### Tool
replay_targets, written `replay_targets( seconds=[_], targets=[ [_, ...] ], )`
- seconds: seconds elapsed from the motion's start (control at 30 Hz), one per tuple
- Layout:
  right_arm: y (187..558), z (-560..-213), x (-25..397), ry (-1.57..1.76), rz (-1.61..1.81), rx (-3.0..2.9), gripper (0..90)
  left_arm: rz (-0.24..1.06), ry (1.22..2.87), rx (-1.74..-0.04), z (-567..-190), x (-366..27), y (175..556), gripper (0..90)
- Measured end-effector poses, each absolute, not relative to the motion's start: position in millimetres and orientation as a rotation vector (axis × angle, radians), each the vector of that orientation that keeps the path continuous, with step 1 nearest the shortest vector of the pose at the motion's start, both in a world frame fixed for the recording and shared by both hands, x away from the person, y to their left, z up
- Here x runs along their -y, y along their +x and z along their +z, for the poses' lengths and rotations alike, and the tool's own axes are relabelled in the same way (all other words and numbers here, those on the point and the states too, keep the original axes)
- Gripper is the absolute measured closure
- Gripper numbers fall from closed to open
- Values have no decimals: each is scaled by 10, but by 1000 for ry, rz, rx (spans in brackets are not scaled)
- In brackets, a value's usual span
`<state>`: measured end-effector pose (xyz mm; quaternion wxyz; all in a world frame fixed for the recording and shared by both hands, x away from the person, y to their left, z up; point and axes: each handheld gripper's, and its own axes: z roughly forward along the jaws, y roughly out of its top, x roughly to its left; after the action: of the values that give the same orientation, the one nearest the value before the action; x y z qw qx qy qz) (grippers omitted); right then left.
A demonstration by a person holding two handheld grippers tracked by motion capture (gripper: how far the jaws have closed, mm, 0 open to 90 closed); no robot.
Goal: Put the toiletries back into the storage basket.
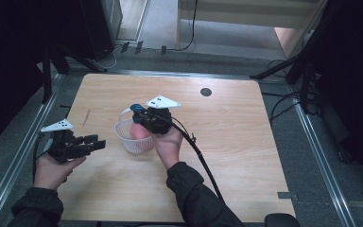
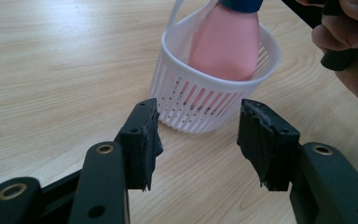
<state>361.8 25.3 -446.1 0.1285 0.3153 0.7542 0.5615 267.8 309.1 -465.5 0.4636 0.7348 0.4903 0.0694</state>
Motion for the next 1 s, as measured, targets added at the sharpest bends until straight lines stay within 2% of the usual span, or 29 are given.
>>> replay_targets(
  seconds=[1.0],
  targets=[
    [3585,-4445,-95,864,1651,-2242,791,165,1816,-1195,-4663,-3055,2718,481]
  ],
)
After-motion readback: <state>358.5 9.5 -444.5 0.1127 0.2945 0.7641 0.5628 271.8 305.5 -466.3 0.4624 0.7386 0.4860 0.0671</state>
